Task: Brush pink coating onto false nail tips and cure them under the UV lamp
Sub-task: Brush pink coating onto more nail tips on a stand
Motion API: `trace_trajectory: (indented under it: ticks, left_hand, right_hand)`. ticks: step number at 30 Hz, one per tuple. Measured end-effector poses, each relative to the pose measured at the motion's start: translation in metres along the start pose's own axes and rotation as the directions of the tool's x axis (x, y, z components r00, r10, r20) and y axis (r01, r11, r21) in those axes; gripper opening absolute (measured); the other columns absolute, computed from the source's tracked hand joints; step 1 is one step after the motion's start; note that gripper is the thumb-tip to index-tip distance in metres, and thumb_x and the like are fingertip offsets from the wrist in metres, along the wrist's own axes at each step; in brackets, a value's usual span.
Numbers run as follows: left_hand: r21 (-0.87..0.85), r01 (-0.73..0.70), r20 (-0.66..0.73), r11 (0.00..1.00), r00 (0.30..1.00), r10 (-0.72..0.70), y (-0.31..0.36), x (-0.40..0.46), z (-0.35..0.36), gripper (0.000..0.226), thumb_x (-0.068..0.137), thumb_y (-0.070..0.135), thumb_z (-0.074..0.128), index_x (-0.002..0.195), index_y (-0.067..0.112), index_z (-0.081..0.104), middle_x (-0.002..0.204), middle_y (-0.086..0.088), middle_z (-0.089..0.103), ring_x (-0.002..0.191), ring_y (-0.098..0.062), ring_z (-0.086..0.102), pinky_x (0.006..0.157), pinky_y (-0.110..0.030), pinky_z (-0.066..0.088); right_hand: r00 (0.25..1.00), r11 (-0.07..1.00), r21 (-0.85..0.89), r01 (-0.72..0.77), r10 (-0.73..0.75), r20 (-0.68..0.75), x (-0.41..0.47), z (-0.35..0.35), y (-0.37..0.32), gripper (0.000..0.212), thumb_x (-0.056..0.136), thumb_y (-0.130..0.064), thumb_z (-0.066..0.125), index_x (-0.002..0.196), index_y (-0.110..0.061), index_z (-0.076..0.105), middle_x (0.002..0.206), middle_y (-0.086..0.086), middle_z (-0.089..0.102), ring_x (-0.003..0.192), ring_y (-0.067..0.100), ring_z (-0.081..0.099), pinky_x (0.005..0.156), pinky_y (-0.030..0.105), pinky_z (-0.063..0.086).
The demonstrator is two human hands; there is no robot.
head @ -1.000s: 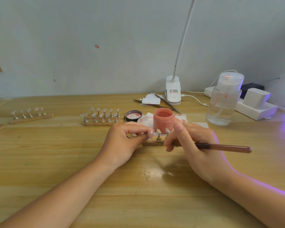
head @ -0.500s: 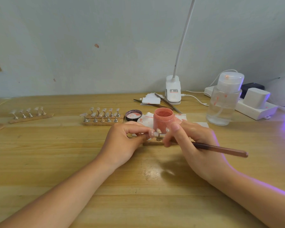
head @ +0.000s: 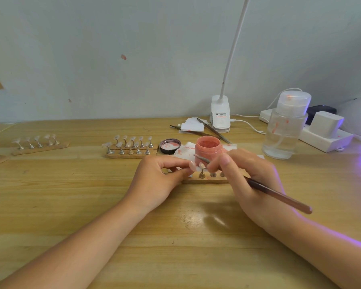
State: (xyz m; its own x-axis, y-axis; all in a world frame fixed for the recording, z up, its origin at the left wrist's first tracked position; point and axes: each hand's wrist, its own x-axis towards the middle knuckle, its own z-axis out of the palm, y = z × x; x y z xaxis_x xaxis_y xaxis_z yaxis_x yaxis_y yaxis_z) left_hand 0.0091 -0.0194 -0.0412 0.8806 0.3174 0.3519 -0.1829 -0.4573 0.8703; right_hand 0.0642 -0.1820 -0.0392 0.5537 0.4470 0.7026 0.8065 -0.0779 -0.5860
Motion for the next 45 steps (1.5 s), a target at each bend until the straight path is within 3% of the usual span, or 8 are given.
trace_trajectory:
  ticks: [2,6,11,22,28,34,41,45]
  left_hand:
    - [0.000,-0.008,0.006,1.000,1.000,0.008,0.0008,0.0003,0.0002,0.013,0.076,0.011,0.072,0.077,0.024,0.075,0.078,0.005,0.072,0.080,-0.022,0.061,0.061,-0.008,0.041]
    - [-0.009,-0.007,0.006,1.000,1.000,0.007,0.0016,-0.0002,0.0004,0.016,0.076,0.007,0.071,0.074,0.022,0.074,0.079,0.005,0.071,0.083,-0.023,0.060,0.064,-0.011,0.042]
    - [0.011,0.006,0.011,1.000,1.000,-0.006,0.0016,0.0000,0.0012,0.012,0.076,0.007,0.070,0.082,0.016,0.075,0.081,0.000,0.070,0.082,-0.022,0.060,0.059,-0.009,0.038]
    - [-0.023,0.076,-0.054,0.997,0.996,-0.077,0.0019,0.0009,-0.0010,0.014,0.074,0.014,0.073,0.068,0.026,0.071,0.077,0.012,0.071,0.075,-0.007,0.063,0.068,-0.007,0.044]
    - [-0.037,0.144,-0.029,0.989,0.989,-0.145,0.0031,0.0027,0.0000,0.021,0.072,0.009,0.075,0.061,0.026,0.069,0.078,0.005,0.072,0.074,-0.012,0.064,0.073,-0.016,0.049]
    - [-0.002,0.161,0.036,0.987,0.986,-0.161,0.0029,0.0031,-0.0003,0.027,0.070,0.008,0.076,0.053,0.025,0.066,0.077,0.000,0.072,0.068,-0.003,0.056,0.064,-0.008,0.043]
    - [0.019,0.171,0.088,0.985,0.981,-0.172,0.0043,0.0044,0.0003,0.018,0.071,0.006,0.075,0.062,0.019,0.067,0.051,0.020,0.059,0.051,0.006,0.046,0.052,-0.003,0.035]
    - [-0.016,0.171,0.076,0.985,0.983,-0.170,0.0060,0.0058,0.0001,0.020,0.070,0.005,0.076,0.083,0.018,0.069,0.060,0.012,0.062,0.055,0.005,0.050,0.056,-0.003,0.039]
  right_hand:
    - [1.000,0.999,-0.042,0.007,-0.005,0.027,0.0006,0.0011,-0.0002,0.032,0.090,-0.035,0.042,0.073,-0.023,0.066,0.070,-0.013,0.062,0.072,0.002,0.054,0.067,0.012,0.038]
    - [0.998,0.997,0.053,-0.051,0.049,0.045,-0.0026,0.0002,0.0020,0.043,0.089,-0.041,0.037,0.060,-0.023,0.063,0.059,-0.008,0.061,0.065,0.006,0.058,0.067,0.027,0.044]
    - [1.000,0.997,-0.073,-0.002,0.004,0.026,-0.0007,0.0014,0.0016,0.035,0.089,-0.038,0.041,0.070,-0.024,0.068,0.070,-0.013,0.063,0.072,0.005,0.057,0.067,0.022,0.042]
    - [0.983,0.962,0.247,-0.114,0.144,-0.110,-0.0009,-0.0027,0.0035,0.039,0.094,-0.029,0.045,0.066,-0.011,0.064,0.063,-0.004,0.064,0.062,0.006,0.057,0.063,0.015,0.042]
    - [0.978,0.950,0.276,-0.147,0.182,-0.106,0.0001,-0.0011,0.0053,0.039,0.092,-0.027,0.040,0.067,-0.010,0.064,0.063,0.000,0.063,0.062,0.007,0.056,0.061,0.016,0.042]
    - [0.973,0.939,0.301,-0.170,0.207,-0.097,0.0001,-0.0005,0.0060,0.039,0.091,-0.029,0.040,0.067,-0.011,0.065,0.065,0.002,0.065,0.063,0.008,0.058,0.061,0.017,0.043]
    - [0.972,0.937,0.300,-0.180,0.216,-0.093,0.0008,-0.0013,0.0044,0.039,0.091,-0.028,0.040,0.067,-0.009,0.065,0.062,0.000,0.063,0.059,0.006,0.055,0.059,0.017,0.042]
    - [0.973,0.939,0.292,-0.180,0.214,-0.089,0.0011,-0.0012,0.0034,0.040,0.091,-0.029,0.040,0.067,-0.010,0.065,0.062,-0.001,0.064,0.059,0.005,0.056,0.059,0.017,0.042]
